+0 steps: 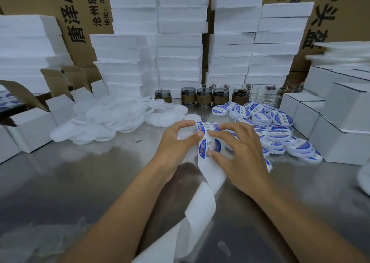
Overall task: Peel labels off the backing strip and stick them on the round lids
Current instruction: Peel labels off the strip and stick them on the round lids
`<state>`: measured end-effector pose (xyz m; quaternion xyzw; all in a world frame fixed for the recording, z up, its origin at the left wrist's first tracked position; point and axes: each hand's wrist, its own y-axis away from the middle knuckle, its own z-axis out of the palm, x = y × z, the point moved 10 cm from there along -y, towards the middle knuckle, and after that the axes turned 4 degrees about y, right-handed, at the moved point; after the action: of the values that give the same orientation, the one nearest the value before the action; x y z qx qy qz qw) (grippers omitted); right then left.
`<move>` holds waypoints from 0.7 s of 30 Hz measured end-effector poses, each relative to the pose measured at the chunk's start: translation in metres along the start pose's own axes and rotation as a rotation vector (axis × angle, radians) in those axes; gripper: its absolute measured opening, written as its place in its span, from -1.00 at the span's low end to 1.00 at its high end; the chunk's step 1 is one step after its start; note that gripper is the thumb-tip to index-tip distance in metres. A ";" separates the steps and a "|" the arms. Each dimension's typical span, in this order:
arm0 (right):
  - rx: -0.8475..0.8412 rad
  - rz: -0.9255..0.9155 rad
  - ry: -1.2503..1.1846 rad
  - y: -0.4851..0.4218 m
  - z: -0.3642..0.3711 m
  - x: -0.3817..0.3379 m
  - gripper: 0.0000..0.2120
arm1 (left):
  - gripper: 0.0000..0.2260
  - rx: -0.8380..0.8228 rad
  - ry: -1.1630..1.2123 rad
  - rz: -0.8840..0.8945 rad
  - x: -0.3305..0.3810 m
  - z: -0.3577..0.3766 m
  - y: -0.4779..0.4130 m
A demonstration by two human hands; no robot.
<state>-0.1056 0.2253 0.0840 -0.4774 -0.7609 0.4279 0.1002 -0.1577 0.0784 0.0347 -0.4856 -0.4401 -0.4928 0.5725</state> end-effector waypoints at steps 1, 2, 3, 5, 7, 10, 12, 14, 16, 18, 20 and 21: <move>-0.004 0.001 0.001 0.000 0.001 0.000 -0.61 | -0.79 -0.005 0.003 -0.002 0.000 0.001 0.001; -0.006 0.000 0.007 0.000 0.001 0.000 -0.61 | -0.79 -0.011 0.008 -0.004 0.000 0.002 0.001; -0.007 0.000 0.014 0.000 0.001 0.000 -0.62 | -0.80 -0.016 0.014 -0.006 0.000 0.002 0.002; -0.006 0.003 0.020 0.000 0.002 0.000 -0.63 | -0.81 -0.015 0.020 -0.011 0.001 0.003 0.003; 0.000 0.005 0.023 0.000 0.000 -0.001 -0.65 | -0.81 -0.014 0.003 -0.014 0.001 0.003 0.003; -0.012 -0.001 0.048 0.001 0.000 -0.002 -0.67 | -0.80 -0.024 -0.001 -0.029 0.001 0.005 0.003; -0.017 -0.005 0.054 0.001 0.000 -0.003 -0.68 | -0.78 -0.023 -0.012 -0.037 0.000 0.005 0.003; -0.020 -0.003 0.049 0.001 -0.001 -0.003 -0.69 | -0.77 -0.022 -0.031 -0.042 -0.001 0.005 0.004; -0.024 -0.002 0.043 0.000 -0.001 -0.004 -0.71 | -0.77 -0.025 -0.037 -0.045 -0.001 0.006 0.004; -0.025 0.004 0.037 0.001 -0.001 -0.003 -0.72 | -0.78 -0.024 -0.043 -0.048 0.000 0.005 0.005; -0.020 0.007 0.038 0.001 -0.001 -0.003 -0.73 | -0.77 -0.025 -0.029 -0.053 -0.001 0.005 0.005; -0.018 0.005 0.043 0.000 -0.002 -0.004 -0.74 | -0.76 -0.025 -0.022 -0.056 -0.001 0.005 0.004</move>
<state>-0.1026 0.2234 0.0856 -0.4892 -0.7612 0.4110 0.1113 -0.1537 0.0837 0.0336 -0.4855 -0.4537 -0.5087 0.5474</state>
